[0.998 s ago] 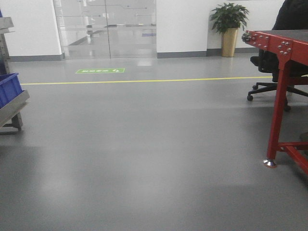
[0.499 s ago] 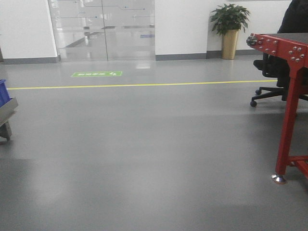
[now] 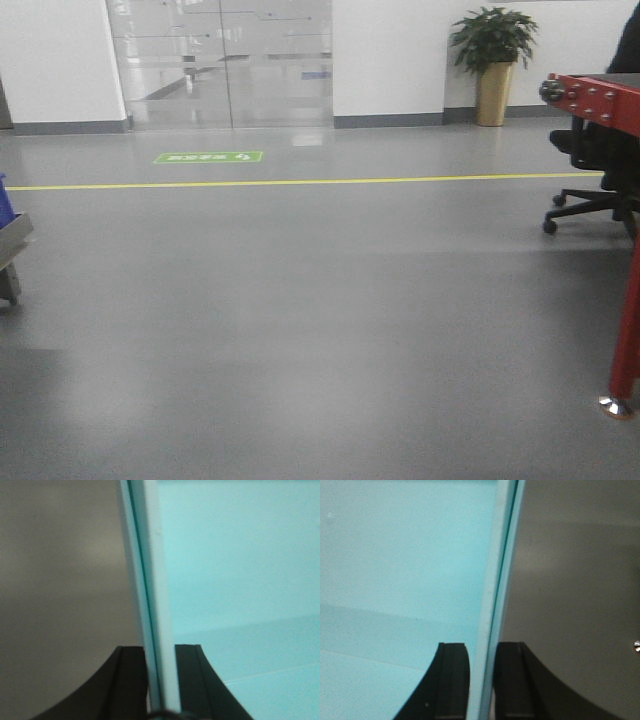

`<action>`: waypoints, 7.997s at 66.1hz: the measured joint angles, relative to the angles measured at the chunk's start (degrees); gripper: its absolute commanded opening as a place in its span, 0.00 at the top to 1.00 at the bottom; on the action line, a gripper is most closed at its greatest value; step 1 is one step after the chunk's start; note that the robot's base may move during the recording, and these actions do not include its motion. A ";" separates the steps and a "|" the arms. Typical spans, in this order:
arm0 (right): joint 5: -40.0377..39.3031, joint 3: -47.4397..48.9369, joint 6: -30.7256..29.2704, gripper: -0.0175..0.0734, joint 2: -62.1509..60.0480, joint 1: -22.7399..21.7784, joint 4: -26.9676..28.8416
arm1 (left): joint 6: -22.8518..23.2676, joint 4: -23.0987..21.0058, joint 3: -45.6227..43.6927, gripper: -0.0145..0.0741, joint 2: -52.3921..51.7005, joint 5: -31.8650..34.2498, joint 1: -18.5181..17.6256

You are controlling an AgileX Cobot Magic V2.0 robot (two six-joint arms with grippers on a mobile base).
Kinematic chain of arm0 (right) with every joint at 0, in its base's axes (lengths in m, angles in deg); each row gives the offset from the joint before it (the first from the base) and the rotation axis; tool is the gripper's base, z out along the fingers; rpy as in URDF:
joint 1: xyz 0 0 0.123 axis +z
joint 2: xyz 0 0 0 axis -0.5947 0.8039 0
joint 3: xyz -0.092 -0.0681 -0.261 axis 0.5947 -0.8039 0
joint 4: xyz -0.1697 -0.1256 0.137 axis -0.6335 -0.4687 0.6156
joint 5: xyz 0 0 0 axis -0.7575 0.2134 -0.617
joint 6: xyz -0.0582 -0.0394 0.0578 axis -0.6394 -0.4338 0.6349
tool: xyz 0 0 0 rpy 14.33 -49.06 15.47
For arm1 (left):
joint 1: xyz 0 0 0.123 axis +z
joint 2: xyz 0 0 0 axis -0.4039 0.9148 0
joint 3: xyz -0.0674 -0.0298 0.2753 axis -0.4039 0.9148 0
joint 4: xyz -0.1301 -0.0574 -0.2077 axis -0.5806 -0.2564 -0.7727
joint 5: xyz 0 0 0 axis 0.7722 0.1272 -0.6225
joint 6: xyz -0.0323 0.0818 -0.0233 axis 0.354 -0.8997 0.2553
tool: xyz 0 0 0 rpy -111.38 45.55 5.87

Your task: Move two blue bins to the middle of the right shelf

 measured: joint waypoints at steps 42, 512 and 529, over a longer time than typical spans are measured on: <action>0.00 0.00 0.00 0.99 0.00 0.00 0.00 | 0.00 0.11 0.00 0.96 0.00 0.00 0.00; -58.14 -86.35 8.90 0.99 -53.23 4.70 -10.46 | 5.35 4.60 101.98 0.96 -70.18 60.39 -5.30; -60.26 -86.35 8.90 0.99 -60.39 4.70 -10.46 | 5.35 4.60 102.36 0.96 -76.66 61.44 -5.30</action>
